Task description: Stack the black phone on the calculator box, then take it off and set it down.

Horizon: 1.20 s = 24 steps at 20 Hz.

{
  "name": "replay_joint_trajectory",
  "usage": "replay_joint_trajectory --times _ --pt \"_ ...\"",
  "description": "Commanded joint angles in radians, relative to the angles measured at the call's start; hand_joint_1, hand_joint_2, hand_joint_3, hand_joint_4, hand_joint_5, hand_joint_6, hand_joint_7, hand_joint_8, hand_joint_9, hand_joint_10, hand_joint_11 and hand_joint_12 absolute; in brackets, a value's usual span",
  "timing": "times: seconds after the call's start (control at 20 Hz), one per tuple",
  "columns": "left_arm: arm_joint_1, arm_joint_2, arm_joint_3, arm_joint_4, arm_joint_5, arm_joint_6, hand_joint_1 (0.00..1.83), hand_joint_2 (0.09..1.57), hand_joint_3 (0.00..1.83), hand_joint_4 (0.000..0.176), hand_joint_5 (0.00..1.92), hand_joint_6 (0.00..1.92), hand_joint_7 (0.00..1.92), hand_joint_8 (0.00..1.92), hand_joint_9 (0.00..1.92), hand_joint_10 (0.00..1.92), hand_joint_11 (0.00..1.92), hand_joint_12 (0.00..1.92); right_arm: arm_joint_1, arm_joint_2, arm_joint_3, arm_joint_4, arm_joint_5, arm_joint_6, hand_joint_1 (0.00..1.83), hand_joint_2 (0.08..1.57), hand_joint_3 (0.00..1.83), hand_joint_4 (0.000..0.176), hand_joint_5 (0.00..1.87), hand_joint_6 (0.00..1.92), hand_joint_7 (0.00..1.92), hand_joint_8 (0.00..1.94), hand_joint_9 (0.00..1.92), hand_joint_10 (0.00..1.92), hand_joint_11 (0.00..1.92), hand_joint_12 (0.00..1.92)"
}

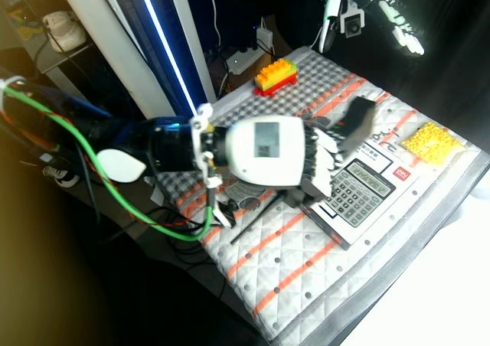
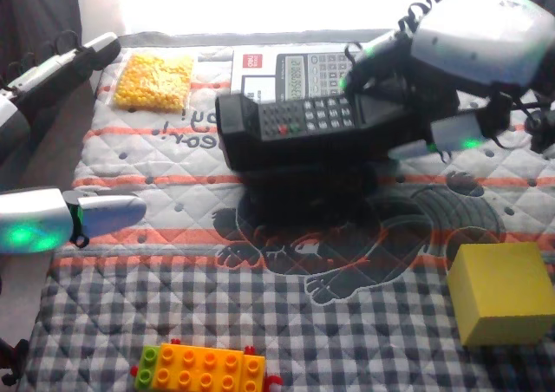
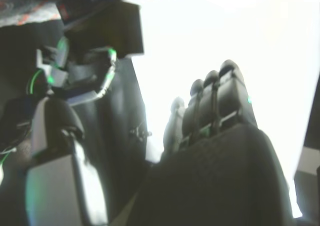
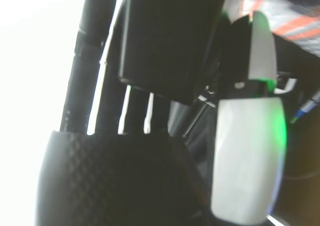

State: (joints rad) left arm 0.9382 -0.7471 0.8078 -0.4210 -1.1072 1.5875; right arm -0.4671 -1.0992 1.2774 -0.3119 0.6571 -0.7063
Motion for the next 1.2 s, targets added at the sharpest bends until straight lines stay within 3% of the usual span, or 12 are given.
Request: replay_joint_trajectory --times 0.0,0.1,0.2,0.25,0.35,0.55,0.65,0.85,0.9,0.95,1.05,1.15 --pt "-0.007 0.009 -0.002 0.012 -0.133 -0.010 0.88 0.88 0.00 0.123 0.06 0.00 0.02 0.00 0.00 0.00 0.00 0.00 0.001 0.021 -0.004 0.026 0.126 -0.005 1.28 1.07 0.00 0.000 0.96 0.93 1.19 0.69 1.22 0.63 1.11 0.92" --pt "-0.006 0.008 -0.002 0.012 -0.133 -0.011 0.83 0.89 0.00 0.130 0.06 0.00 0.02 0.00 0.00 0.00 0.00 0.00 -0.038 0.069 -0.039 0.027 0.163 0.001 1.25 1.07 0.00 0.000 1.01 0.86 1.16 0.77 1.24 0.53 1.01 1.15" --pt "0.000 0.008 -0.002 0.009 -0.133 -0.021 0.81 0.89 0.00 0.149 0.06 0.00 0.03 0.01 0.01 0.00 0.00 0.00 -0.065 0.103 -0.059 0.027 0.187 0.025 1.26 1.06 0.00 0.000 1.05 0.77 1.18 0.78 1.13 0.88 0.93 1.42" --pt "0.009 0.009 -0.002 0.005 -0.135 -0.031 0.82 0.90 0.01 0.152 0.05 0.00 0.04 0.01 0.01 0.00 0.00 0.00 -0.083 0.118 -0.066 0.027 0.199 0.039 1.26 1.06 0.00 0.000 1.05 0.78 1.20 0.73 1.10 0.72 0.69 1.38" --pt "0.027 0.011 -0.001 -0.001 -0.147 -0.050 0.83 0.91 0.01 0.157 0.05 0.00 0.02 0.00 0.00 0.00 0.00 0.00 -0.114 0.147 -0.082 0.027 0.216 0.059 1.38 1.04 0.00 0.000 1.08 0.70 1.22 0.59 1.05 1.01 0.73 1.22" --pt "0.040 0.011 0.004 -0.008 -0.157 -0.088 0.81 0.91 0.01 0.137 0.05 0.00 0.02 0.00 0.00 0.00 0.00 0.00 -0.138 0.151 -0.080 0.027 0.216 0.063 1.39 1.03 0.00 0.000 1.02 0.84 1.24 0.48 1.16 0.85 0.98 0.82" --pt "0.041 0.011 0.004 -0.008 -0.157 -0.090 0.82 0.91 0.01 0.152 0.05 0.00 0.03 0.01 0.01 0.00 0.00 0.00 -0.152 0.144 -0.073 0.026 0.215 0.068 1.39 1.04 0.00 0.000 1.00 0.87 1.20 0.56 1.17 0.82 1.07 0.63" --pt "0.042 0.011 0.005 -0.008 -0.159 -0.090 0.84 0.90 0.00 0.170 0.05 0.00 0.00 0.00 0.00 0.00 0.00 0.00 -0.192 0.144 -0.076 0.026 0.214 0.084 1.38 1.08 0.00 0.000 0.91 0.96 1.08 0.80 1.04 1.07 0.90 0.99" --pt "0.044 0.012 0.004 -0.008 -0.160 -0.091 0.85 0.90 0.00 0.167 0.04 0.00 0.01 0.00 0.00 0.00 0.00 0.00 -0.201 0.147 -0.082 0.027 0.215 0.085 1.24 1.16 0.01 0.000 0.78 1.20 0.98 1.03 0.87 0.64 0.72 0.92" --pt "0.046 0.012 0.004 -0.008 -0.163 -0.098 0.86 0.90 0.00 0.160 0.04 0.00 0.00 0.00 0.00 0.00 0.00 0.00 -0.210 0.147 -0.085 0.031 0.215 0.093 1.05 1.06 0.00 0.000 0.56 0.14 0.62 0.14 0.66 0.14 0.42 0.80" --pt "0.046 0.013 0.004 -0.008 -0.166 -0.102 0.83 0.92 0.01 0.132 0.04 0.00 0.01 0.00 0.00 0.00 0.00 0.00 -0.215 0.147 -0.085 0.037 0.215 0.094 0.76 1.00 0.00 0.067 0.23 0.00 0.22 0.00 0.20 0.01 0.03 0.46" --pt "0.046 0.013 0.004 -0.005 -0.171 -0.103 0.83 0.92 0.01 0.129 0.04 0.00 0.01 0.00 0.00 0.00 0.00 0.00 -0.218 0.151 -0.087 0.043 0.220 0.096 0.68 1.04 0.01 0.099 0.07 0.00 0.05 0.00 0.02 0.00 0.00 0.04"
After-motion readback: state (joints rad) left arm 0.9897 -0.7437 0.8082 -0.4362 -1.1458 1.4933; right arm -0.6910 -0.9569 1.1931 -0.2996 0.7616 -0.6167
